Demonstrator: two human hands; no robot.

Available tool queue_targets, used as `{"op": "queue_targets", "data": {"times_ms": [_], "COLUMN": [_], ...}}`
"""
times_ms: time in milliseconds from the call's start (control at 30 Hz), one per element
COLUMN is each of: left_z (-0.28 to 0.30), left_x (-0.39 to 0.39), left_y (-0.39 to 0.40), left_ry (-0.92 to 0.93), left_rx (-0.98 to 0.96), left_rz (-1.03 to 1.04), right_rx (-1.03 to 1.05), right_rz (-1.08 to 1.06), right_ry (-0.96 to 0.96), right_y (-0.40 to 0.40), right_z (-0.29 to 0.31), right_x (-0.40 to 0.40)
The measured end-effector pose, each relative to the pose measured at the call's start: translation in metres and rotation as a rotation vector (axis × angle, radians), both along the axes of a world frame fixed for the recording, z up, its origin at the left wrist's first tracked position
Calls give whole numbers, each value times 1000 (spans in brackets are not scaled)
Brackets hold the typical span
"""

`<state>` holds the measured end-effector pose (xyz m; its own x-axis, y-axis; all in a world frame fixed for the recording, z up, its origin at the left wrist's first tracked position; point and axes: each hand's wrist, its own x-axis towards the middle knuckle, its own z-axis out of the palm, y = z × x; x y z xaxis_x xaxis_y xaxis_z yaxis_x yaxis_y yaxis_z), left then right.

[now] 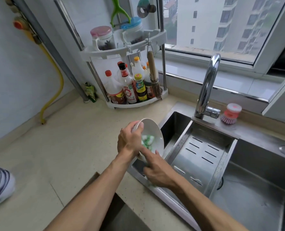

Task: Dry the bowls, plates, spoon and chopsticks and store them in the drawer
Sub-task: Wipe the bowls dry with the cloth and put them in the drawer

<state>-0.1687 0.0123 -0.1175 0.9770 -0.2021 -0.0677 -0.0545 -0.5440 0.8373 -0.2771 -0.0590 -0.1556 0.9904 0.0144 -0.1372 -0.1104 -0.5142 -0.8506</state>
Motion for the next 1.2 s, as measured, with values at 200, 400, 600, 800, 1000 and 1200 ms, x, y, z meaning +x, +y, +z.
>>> {"op": "queue_targets", "data": {"times_ms": [200,400,600,800,1000,1200], "left_z": [-2,11,42,43,16,21], "left_x": [5,0,26,24,-21,-6], "left_y": [11,-3,15,19,4,24], "left_ry": [198,36,442,499,216,73], "left_rx": [-13,39,167,-160,-436,-320], "left_rz": [-153,-61,-376,-212,63,31], "right_rx": [-735,-152,-714,-791,-489,-770], "right_rz": [166,24,191,-43,-401,-86], "right_ry": [6,-24,-317,-536,-529,-444], "right_y": [-40,-4,-55,-35,5,-24], "right_z": [-11,5,-18,-10,18,-8], "right_x": [-4,-1,-8,7,30,12]}}
